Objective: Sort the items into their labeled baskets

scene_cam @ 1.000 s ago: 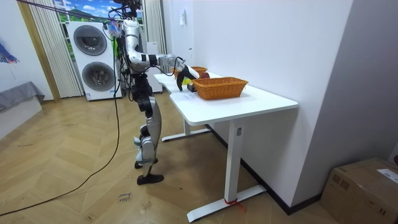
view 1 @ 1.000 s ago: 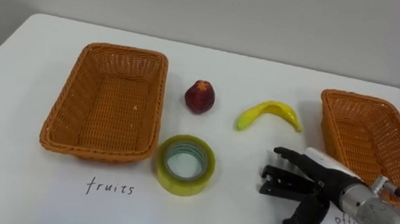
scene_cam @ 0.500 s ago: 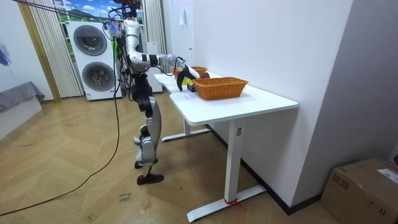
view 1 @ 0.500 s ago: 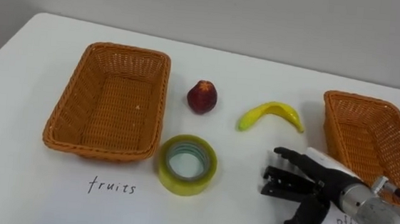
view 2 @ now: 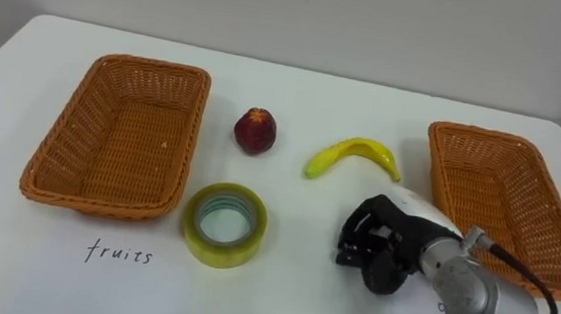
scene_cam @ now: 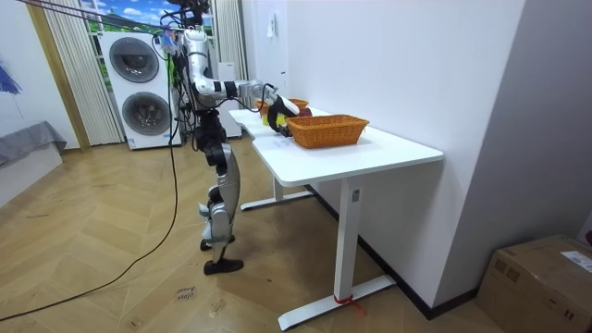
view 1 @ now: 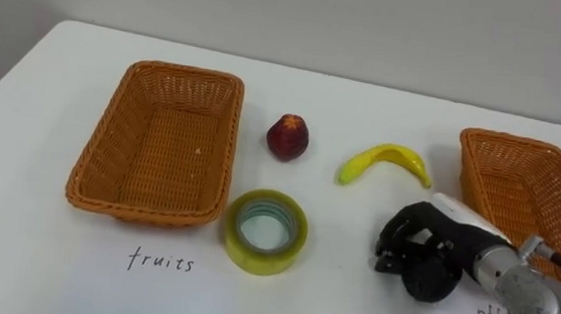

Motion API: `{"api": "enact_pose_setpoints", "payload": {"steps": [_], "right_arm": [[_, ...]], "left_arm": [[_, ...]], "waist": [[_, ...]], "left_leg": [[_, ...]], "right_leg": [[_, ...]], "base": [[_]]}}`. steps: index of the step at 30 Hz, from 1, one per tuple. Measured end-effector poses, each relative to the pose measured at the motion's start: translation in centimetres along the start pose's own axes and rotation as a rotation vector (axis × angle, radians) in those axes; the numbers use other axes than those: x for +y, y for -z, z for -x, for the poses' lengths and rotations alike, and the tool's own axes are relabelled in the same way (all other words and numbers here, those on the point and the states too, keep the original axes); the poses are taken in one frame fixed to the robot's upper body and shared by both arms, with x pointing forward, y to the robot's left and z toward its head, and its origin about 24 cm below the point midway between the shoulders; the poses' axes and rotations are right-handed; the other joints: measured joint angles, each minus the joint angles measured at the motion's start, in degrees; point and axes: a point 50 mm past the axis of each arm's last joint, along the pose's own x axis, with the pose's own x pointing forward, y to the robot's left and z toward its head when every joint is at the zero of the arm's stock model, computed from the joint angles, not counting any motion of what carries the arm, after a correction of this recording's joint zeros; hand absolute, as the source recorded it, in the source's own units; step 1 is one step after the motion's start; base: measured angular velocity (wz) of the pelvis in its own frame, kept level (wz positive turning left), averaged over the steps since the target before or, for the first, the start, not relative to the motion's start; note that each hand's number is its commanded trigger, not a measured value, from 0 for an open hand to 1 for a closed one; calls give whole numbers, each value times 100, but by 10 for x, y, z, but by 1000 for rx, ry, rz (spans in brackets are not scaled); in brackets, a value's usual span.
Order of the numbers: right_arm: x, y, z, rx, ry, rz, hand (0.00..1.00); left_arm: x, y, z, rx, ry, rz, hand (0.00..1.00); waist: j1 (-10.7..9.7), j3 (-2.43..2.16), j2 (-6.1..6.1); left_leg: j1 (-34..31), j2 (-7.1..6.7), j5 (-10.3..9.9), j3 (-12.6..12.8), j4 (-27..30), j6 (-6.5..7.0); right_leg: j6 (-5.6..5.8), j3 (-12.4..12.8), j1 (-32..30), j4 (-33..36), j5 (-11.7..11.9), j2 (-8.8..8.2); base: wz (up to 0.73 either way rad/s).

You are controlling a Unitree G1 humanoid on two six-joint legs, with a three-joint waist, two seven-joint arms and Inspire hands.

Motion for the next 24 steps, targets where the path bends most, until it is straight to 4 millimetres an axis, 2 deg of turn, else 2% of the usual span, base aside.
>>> {"api": "enact_pose_setpoints", "payload": {"steps": [3,5,8,16,24], "right_arm": [[2,2,-1,10,0,-9,100],[1,2,-1,12,2,-11,100],[2,3,-2,16,-1,-12,100],[1,4,-3,19,-1,-16,100],[3,3,-3,11,11,-27,100]], "left_arm": [[0,0,0,1,0,0,0],[-1,3,0,10,0,0,0],[-1,3,0,10,1,1,0],[-1,4,1,16,2,1,0],[-2,7,1,28,-16,12,0]], "waist": [[0,-10,8],[1,-41,11],[7,-45,20],[9,-38,10],[21,-15,-69]], "left_leg": [[-16,-5,1,-49,2,-1],[-27,-14,4,-62,19,-4],[-36,-15,5,-73,64,-4],[-48,-17,4,-88,76,-4],[-51,-16,3,-85,85,-4]], "right_leg": [[0,-33,6,-14,0,-2],[2,-36,21,-78,2,-4],[2,-37,35,-81,3,-8],[2,-57,42,-80,3,-13],[-2,-21,18,-69,14,-1]], "base": [[8],[2],[0],[0],[-1]]}}
